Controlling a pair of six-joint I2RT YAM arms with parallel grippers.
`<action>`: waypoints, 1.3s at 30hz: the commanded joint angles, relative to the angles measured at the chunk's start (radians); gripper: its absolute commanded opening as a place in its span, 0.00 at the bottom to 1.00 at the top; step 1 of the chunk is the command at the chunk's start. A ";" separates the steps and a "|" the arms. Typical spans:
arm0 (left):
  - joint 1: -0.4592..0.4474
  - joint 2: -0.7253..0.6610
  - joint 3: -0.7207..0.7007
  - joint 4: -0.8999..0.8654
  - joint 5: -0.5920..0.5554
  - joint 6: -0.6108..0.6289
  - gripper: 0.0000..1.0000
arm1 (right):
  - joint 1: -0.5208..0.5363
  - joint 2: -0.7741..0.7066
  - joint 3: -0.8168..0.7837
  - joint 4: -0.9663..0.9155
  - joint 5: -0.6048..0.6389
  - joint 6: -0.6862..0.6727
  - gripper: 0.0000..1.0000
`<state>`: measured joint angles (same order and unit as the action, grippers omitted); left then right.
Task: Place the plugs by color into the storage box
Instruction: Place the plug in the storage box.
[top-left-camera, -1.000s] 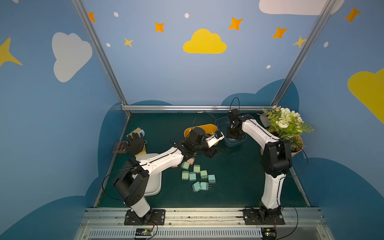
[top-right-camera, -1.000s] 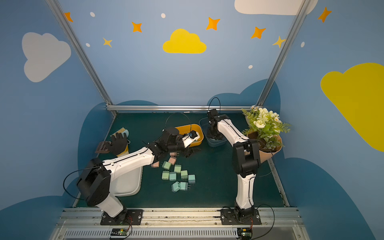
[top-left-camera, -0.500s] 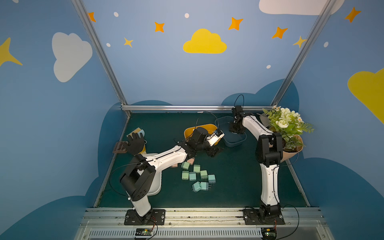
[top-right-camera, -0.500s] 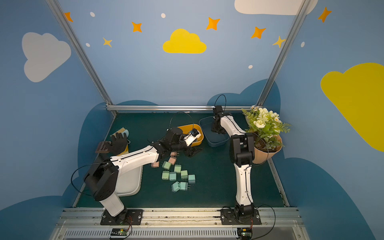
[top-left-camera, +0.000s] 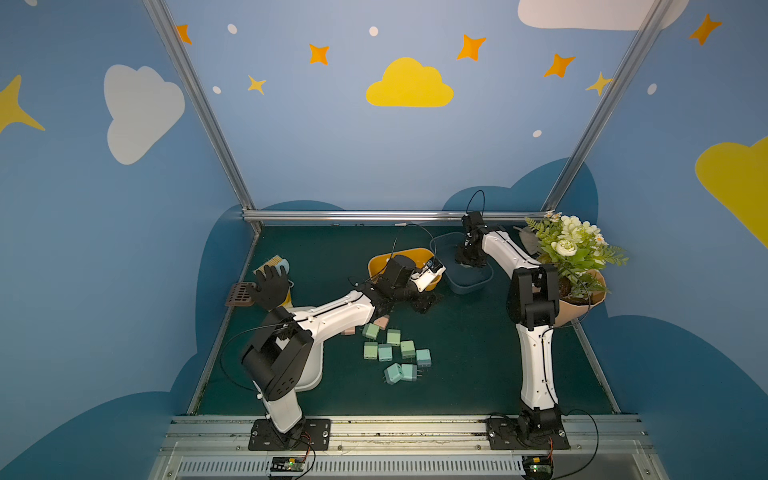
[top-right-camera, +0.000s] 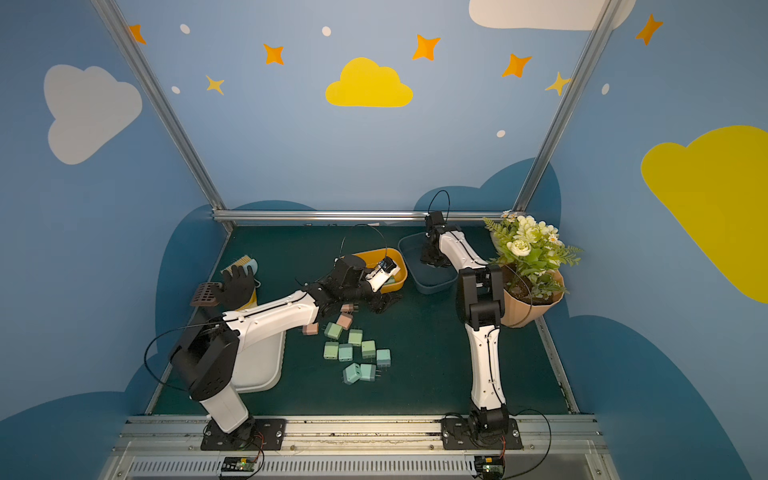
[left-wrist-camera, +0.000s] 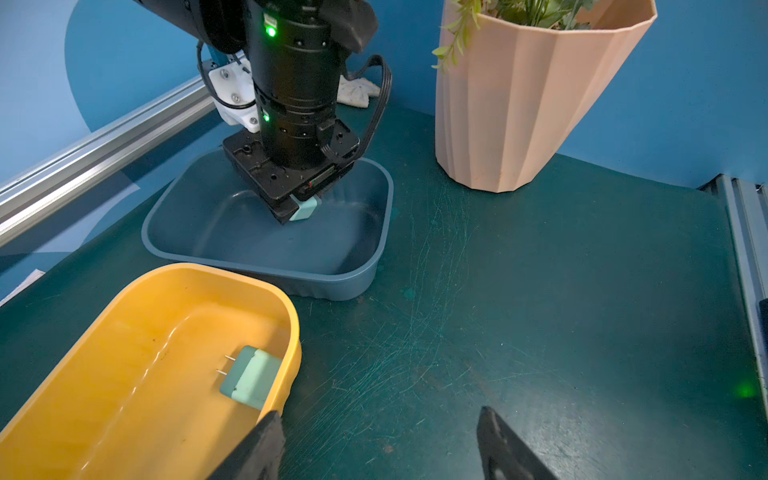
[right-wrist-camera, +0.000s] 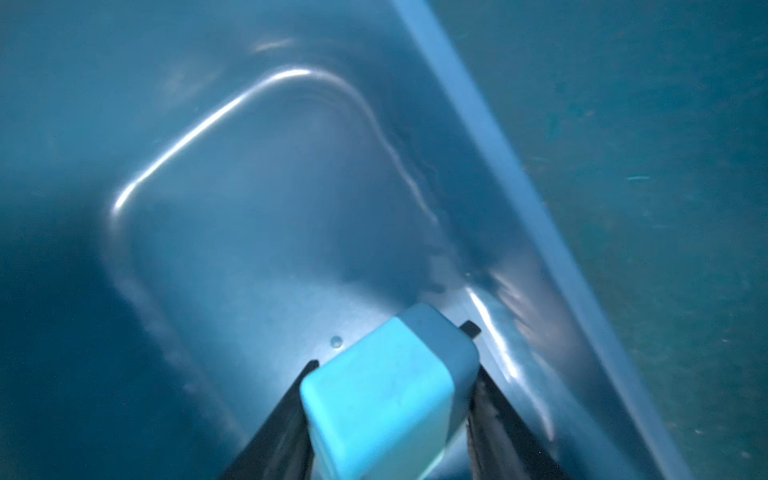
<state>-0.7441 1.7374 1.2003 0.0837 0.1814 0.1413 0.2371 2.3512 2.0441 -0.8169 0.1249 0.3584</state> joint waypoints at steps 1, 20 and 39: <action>0.002 -0.004 0.019 -0.036 -0.013 -0.020 0.74 | -0.004 -0.039 0.018 -0.012 -0.062 -0.006 0.57; 0.004 -0.247 -0.140 -0.149 -0.080 -0.036 0.72 | 0.088 -0.472 -0.385 0.148 -0.156 0.087 0.60; 0.020 -0.426 -0.372 -0.144 -0.211 -0.006 0.69 | 0.414 -0.756 -0.808 0.451 -0.318 0.032 0.58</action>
<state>-0.7296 1.3357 0.8391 -0.0559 0.0219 0.1120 0.6411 1.6756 1.2625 -0.4191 -0.1158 0.4252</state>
